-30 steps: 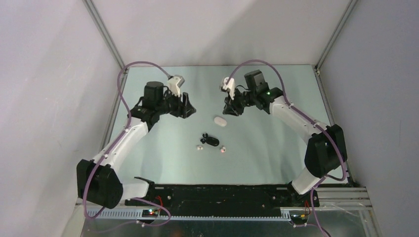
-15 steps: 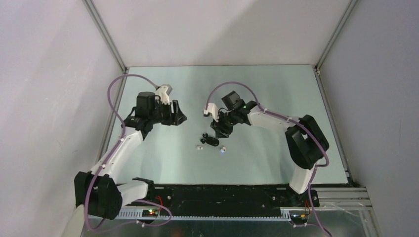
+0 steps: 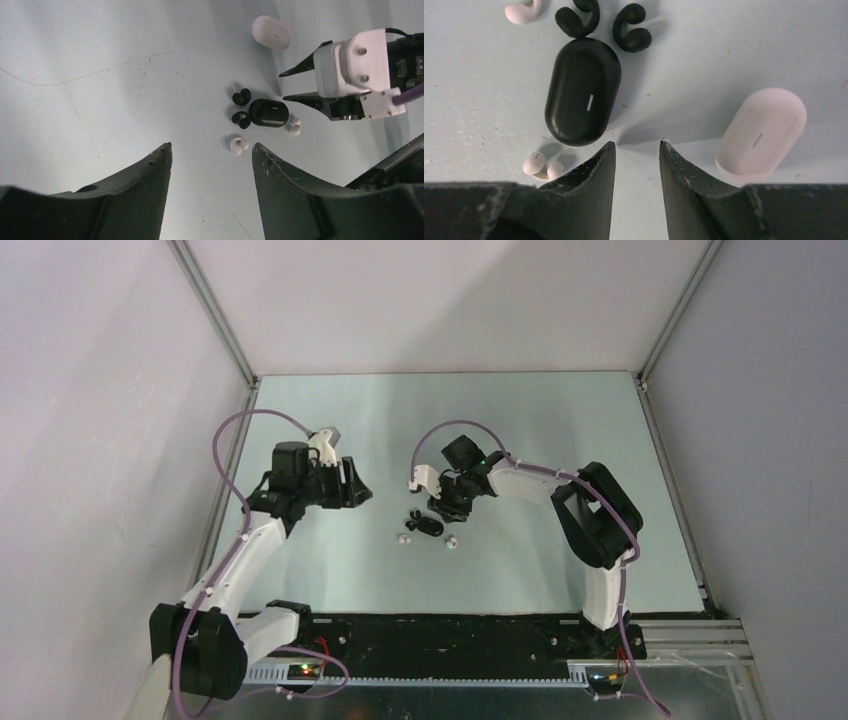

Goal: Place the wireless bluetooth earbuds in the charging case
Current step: Pick up the charging case from the center of the board.

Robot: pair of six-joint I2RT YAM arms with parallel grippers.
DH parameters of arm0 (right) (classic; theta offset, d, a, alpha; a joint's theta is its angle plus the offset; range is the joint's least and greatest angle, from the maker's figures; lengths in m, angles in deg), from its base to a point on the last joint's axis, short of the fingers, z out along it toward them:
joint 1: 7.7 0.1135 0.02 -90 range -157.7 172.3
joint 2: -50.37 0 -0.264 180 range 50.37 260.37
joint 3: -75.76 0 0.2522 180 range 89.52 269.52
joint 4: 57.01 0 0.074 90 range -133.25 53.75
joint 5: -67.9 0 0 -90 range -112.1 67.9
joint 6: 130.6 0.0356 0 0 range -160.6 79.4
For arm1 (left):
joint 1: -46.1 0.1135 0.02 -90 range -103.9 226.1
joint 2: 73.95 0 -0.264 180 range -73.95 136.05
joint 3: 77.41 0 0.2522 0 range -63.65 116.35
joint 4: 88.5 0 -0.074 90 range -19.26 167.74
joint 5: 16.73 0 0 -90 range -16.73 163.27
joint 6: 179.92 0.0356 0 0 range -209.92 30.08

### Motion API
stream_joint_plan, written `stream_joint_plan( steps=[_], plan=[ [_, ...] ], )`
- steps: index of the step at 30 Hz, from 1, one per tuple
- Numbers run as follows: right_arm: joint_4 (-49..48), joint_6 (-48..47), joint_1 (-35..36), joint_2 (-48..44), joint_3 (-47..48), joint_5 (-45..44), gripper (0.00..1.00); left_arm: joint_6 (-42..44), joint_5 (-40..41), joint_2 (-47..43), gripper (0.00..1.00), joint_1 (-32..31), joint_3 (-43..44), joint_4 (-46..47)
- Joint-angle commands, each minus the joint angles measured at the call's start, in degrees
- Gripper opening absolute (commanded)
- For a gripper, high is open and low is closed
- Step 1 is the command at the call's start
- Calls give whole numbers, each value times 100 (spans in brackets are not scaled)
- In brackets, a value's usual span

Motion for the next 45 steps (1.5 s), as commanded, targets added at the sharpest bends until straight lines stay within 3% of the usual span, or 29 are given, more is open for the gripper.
stream_joint_plan(
  steps=[1,9,19,29,40,45],
  plan=[
    [-205,-410,243,147,163,-36,41,-109,86,-163,65,46,-23,50],
    [-125,-532,693,242,310,359,43,-126,63,-211,64,90,-123,44],
    [-79,-543,747,533,851,892,51,-105,72,-235,64,134,-156,48],
    [732,-2088,745,499,1022,1828,57,-78,25,-214,64,181,-131,38],
    [1347,-4243,895,813,1549,1549,61,-74,-51,-320,64,312,-57,-167],
    [2182,-5154,995,1032,1930,1612,63,-148,-131,-424,64,454,-53,-259]
  ],
)
